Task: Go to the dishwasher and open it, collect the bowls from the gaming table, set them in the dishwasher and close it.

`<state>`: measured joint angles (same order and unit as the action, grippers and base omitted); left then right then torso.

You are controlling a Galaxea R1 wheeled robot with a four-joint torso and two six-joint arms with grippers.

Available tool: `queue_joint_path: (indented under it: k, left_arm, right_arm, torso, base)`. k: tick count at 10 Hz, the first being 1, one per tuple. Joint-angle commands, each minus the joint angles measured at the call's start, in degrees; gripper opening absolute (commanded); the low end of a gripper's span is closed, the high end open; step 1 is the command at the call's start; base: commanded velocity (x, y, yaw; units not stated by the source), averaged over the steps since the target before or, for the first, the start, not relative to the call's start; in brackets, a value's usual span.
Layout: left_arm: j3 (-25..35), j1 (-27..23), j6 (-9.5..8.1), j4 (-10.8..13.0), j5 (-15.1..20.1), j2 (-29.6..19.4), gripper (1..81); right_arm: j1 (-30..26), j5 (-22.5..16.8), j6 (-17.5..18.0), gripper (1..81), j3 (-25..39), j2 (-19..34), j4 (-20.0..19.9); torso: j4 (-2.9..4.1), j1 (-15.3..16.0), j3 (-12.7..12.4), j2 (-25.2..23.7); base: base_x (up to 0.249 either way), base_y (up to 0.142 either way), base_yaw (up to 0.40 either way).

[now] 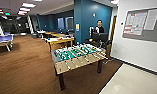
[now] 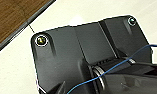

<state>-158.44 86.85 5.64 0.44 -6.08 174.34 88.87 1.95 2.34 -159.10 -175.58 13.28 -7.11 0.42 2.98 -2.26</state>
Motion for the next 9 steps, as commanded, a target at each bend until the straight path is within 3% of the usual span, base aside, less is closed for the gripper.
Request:
queue_joint_path:
  k: [1,9]
  left_arm:
    - [-0.1,-2.4,0.07,0.4,2.7,0.0,81.1]
    - [-0.2,-2.1,0.77,0.4,2.8,0.0,81.1]
  right_arm:
    - [-2.7,-2.8,-0.2,81.1,0.3,-0.4,-0.3]
    - [-2.2,-2.8,-0.2,81.1,0.4,-0.8,-0.3]
  torso:
    - [0.0,0.0,0.0,0.0]
    - [0.0,0.0,0.0,0.0]
  base:
    - [0.0,0.0,0.323]
    - [0.0,0.0,0.323]
